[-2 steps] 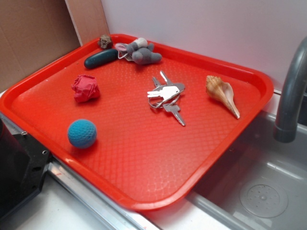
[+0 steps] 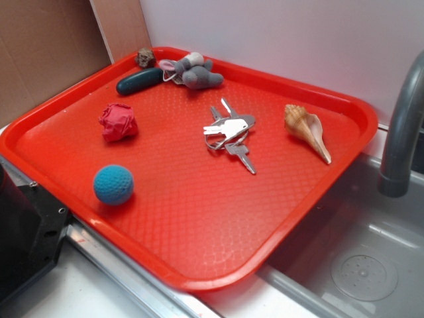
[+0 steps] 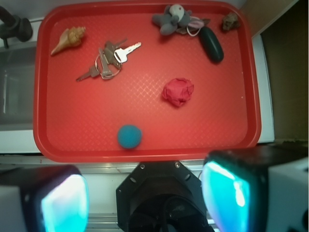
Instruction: Grab the blue ball.
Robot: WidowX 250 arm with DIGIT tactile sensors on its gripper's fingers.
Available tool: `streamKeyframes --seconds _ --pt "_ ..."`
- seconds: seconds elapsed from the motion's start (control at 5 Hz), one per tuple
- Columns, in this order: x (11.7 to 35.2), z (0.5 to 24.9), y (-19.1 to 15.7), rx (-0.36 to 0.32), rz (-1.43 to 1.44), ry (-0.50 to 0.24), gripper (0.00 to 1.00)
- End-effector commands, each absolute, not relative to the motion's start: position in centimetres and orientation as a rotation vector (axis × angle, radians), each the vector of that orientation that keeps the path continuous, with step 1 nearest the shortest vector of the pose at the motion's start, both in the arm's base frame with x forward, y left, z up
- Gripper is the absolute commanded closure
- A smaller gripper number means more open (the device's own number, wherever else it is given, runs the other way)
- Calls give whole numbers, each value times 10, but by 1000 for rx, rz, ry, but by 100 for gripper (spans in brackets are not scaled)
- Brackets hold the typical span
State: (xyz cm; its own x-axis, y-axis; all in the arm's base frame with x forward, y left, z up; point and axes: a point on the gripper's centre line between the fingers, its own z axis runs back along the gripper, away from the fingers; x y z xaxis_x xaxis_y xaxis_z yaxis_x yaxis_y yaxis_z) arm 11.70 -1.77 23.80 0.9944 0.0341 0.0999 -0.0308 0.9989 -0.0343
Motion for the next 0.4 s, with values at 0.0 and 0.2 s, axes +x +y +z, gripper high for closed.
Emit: streamKeyframes --seconds 0.0,0.2 --pt "156 142 -15 14 78 -29 0" --pt "163 92 -18 45 61 -3 0"
